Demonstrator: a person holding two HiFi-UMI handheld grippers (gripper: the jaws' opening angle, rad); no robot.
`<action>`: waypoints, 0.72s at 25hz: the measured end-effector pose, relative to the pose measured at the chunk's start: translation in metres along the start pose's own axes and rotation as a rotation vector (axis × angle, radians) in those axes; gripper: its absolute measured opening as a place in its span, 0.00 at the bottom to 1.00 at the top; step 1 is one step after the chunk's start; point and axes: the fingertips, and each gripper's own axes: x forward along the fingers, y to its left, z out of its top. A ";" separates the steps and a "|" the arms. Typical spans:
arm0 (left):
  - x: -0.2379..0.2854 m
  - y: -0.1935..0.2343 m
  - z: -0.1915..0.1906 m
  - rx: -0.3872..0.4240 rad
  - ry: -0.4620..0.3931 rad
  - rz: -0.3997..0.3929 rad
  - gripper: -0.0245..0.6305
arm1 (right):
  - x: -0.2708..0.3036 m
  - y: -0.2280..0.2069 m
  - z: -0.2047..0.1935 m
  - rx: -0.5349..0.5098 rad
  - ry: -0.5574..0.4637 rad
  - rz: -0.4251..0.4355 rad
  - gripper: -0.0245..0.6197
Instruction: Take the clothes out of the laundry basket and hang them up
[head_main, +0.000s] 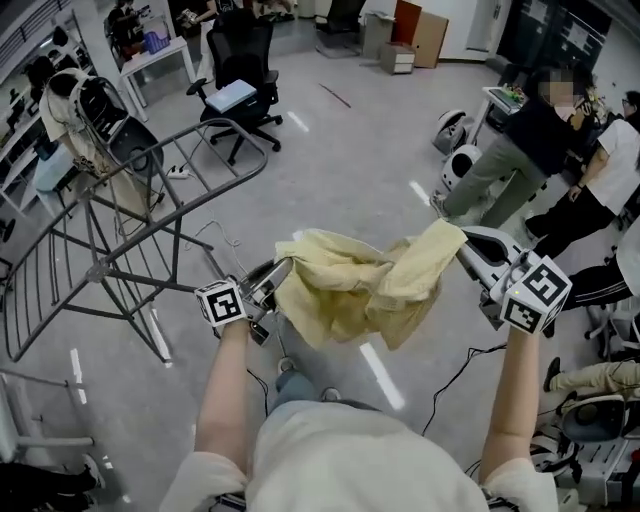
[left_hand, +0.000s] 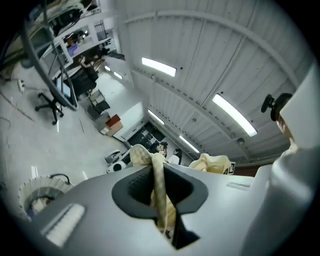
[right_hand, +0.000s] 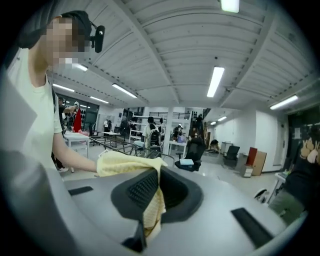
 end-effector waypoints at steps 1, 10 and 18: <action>-0.013 -0.007 0.014 0.047 -0.015 0.016 0.11 | 0.001 0.001 -0.015 0.031 0.015 0.004 0.05; -0.147 -0.057 0.140 0.395 -0.181 0.273 0.10 | 0.109 0.090 -0.137 0.111 0.232 0.233 0.06; -0.192 -0.107 0.188 0.521 -0.255 0.277 0.10 | 0.177 0.178 -0.235 -0.169 0.596 0.418 0.22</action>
